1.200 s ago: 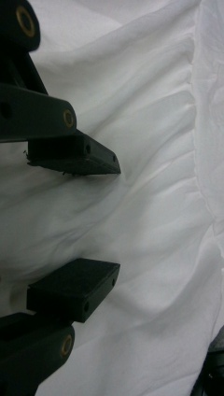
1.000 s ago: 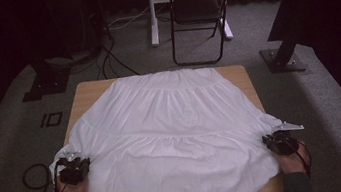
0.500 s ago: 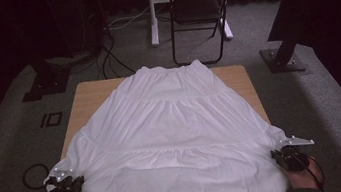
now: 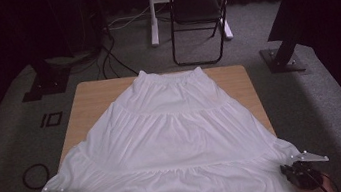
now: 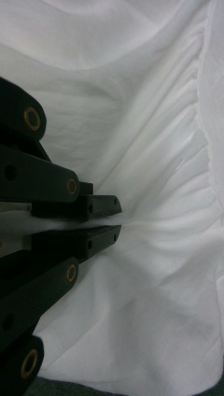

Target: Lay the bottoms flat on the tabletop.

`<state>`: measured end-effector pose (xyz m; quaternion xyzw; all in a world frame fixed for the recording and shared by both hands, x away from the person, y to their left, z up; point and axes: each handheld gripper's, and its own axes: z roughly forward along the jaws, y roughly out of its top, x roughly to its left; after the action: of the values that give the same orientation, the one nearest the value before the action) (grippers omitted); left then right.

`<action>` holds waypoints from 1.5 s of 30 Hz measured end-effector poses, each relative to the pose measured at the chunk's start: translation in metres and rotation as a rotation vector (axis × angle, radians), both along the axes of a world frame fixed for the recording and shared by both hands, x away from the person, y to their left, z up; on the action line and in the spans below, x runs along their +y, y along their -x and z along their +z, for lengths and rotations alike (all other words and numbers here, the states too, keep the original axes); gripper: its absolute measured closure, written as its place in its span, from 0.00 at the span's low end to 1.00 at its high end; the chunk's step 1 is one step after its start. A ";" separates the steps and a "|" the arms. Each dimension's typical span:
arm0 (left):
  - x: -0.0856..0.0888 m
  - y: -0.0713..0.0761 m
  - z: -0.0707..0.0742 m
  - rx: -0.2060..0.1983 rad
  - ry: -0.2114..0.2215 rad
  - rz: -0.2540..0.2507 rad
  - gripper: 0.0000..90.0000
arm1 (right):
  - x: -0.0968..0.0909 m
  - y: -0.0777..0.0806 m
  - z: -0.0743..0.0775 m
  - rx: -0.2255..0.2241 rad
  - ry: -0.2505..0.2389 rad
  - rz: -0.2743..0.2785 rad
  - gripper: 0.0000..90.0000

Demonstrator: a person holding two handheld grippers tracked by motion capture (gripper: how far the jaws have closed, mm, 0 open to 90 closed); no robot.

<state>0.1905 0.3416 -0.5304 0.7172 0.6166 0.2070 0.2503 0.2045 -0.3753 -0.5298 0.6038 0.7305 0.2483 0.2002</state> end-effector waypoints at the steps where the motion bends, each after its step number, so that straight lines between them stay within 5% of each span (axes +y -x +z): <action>1: 0.000 0.002 0.001 0.010 -0.005 -0.006 0.97 | -0.001 0.003 0.000 0.004 -0.001 -0.003 0.95; 3: 0.000 0.004 0.002 0.019 -0.001 -0.005 0.93 | -0.001 0.007 0.001 0.010 0.000 -0.009 0.94; 5: -0.001 0.002 0.005 -0.014 0.017 0.002 0.82 | 0.000 0.007 0.003 -0.008 0.004 -0.009 0.87; 10: -0.013 -0.026 0.017 -0.115 0.026 -0.037 0.64 | 0.007 -0.012 0.016 -0.175 0.013 0.033 0.59; 11: -0.015 -0.033 0.016 -0.119 0.019 -0.042 0.61 | 0.008 -0.020 0.017 -0.180 0.010 0.037 0.57; 16: -0.025 -0.079 -0.001 -0.086 -0.028 -0.015 0.52 | 0.012 -0.060 0.005 -0.129 0.042 0.002 0.52; 20: -0.027 -0.089 -0.008 -0.097 -0.005 -0.026 0.51 | 0.009 -0.073 -0.008 -0.067 -0.003 -0.021 0.59; 25: -0.032 -0.086 -0.007 -0.095 0.010 -0.069 0.75 | 0.005 -0.061 -0.004 -0.030 -0.021 -0.020 0.95; 29: -0.037 -0.083 -0.006 -0.077 0.032 -0.099 0.89 | 0.000 -0.049 -0.004 -0.024 -0.005 -0.069 0.97; 33: -0.044 -0.079 -0.005 -0.067 0.044 -0.146 0.91 | -0.007 -0.039 -0.002 -0.018 0.041 -0.144 0.97; 35: -0.045 -0.078 -0.004 -0.059 0.030 -0.146 0.95 | -0.013 -0.039 -0.002 -0.022 0.019 -0.171 0.97; 38: -0.039 -0.071 -0.003 -0.054 -0.040 -0.083 0.98 | -0.008 -0.041 -0.002 -0.024 0.030 -0.140 0.96; 45: 0.002 -0.042 -0.004 -0.063 -0.067 0.127 0.98 | 0.019 -0.049 -0.004 -0.049 -0.018 0.032 0.91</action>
<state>0.2328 0.3432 -0.5344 0.6776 0.6455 0.2655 0.2319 0.2536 -0.3566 -0.5339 0.5877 0.7326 0.2727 0.2085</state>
